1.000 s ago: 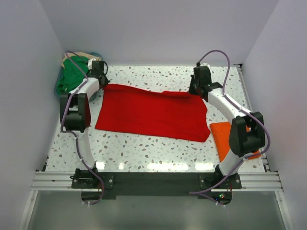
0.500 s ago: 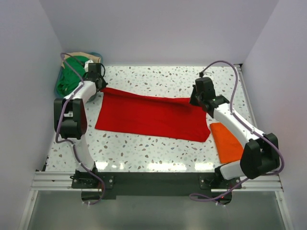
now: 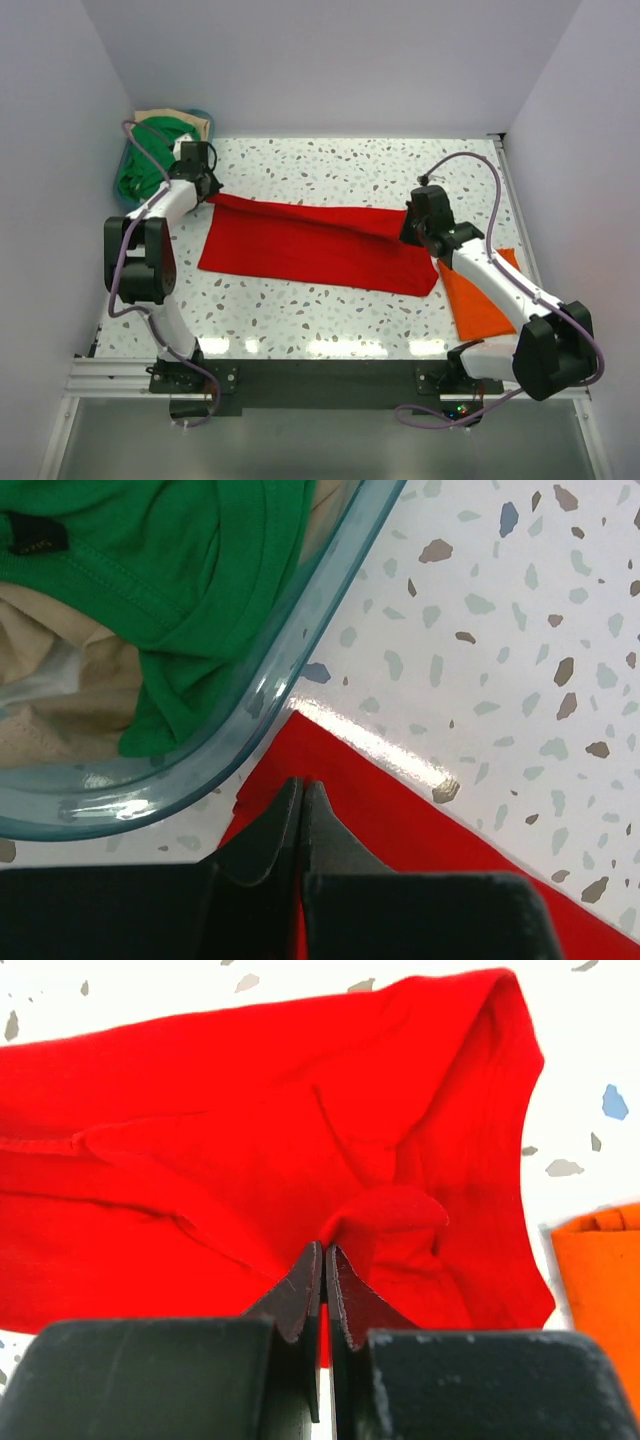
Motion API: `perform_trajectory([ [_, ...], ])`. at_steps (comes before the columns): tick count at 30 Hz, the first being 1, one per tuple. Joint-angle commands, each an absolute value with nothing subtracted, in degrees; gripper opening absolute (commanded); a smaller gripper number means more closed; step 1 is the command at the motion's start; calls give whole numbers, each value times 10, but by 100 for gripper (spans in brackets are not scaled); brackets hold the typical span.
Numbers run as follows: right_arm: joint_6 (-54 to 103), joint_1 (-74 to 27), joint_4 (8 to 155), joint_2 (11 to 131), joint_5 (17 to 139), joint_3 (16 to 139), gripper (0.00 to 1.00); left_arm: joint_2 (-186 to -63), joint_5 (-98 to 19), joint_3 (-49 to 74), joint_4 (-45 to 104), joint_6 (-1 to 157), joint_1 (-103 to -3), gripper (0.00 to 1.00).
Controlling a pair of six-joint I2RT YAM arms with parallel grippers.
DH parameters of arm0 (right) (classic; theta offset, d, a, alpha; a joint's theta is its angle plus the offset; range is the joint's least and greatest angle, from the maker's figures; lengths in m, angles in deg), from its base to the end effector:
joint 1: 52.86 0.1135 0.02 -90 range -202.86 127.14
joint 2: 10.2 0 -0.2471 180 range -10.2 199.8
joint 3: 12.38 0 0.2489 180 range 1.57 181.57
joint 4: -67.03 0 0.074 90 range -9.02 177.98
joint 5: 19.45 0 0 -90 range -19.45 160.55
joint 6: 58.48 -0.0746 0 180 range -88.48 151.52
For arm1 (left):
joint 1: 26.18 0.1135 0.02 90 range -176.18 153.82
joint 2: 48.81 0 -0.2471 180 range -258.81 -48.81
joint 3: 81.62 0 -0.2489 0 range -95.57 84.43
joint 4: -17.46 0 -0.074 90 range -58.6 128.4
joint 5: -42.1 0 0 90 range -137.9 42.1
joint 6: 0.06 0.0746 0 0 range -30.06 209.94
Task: Fold and stack the t-shirts
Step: Fold the tshirt
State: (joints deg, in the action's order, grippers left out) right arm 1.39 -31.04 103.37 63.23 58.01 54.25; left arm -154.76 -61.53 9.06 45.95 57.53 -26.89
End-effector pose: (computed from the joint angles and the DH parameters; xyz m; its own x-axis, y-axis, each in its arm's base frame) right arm 0.2881 0.0979 0.2205 -0.6573 0.2646 -0.7056 0.1320 0.9623 0.2379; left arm 0.4300 0.0123 0.1760 -0.5155 -0.5145 -0.6852 -0.5100 0.8268 -0.2372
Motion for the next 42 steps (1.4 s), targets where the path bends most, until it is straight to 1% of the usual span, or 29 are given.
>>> perform_trajectory([
  [1, 0, -305, 1024, 611, 586, 525, 0, -1514, -617, 107, 447, 559, -262, 0],
  [16, -15, -304, 994, 593, 629, 444, 0, -1473, -613, 200, 435, 519, -262, 0],
  [17, -16, -304, 991, 594, 632, 437, 0, -1472, -613, 207, 435, 516, -262, 2],
  [18, -17, -304, 990, 596, 635, 434, 0, -1465, -612, 211, 434, 513, -262, 12],
  [20, -16, -304, 987, 595, 640, 427, 0, -1454, -611, 227, 430, 510, -262, 20],
  [21, -16, -304, 985, 592, 647, 425, 0, -1441, -611, 233, 427, 506, -262, 30],
  [24, -16, -304, 969, 577, 664, 414, 0, -1424, -612, 245, 425, 499, -262, 43],
  [25, -15, -304, 968, 575, 668, 413, 3, -1415, -611, 245, 427, 498, -262, 43],
  [28, -8, -304, 967, 569, 680, 416, 8, -1404, -603, 245, 426, 497, -262, 43],
  [34, 9, -304, 957, 573, 704, 411, 9, -1405, -594, 240, 424, 499, -262, 43],
  [35, 17, -303, 955, 576, 705, 409, 10, -1404, -594, 240, 427, 499, -263, 43],
  [37, 21, -304, 960, 577, 705, 406, 18, -1405, -584, 244, 426, 495, -263, 43],
  [38, 22, -304, 959, 575, 705, 401, 24, -1404, -578, 247, 420, 495, -263, 43],
  [39, 22, -304, 961, 570, 705, 399, 39, -1401, -566, 249, 419, 493, -263, 43],
  [41, 23, -304, 973, 557, 704, 401, 52, -1400, -554, 255, 413, 492, -264, 43],
  [42, 24, -304, 978, 555, 699, 405, 60, -1397, -541, 256, 412, 492, -264, 43],
])
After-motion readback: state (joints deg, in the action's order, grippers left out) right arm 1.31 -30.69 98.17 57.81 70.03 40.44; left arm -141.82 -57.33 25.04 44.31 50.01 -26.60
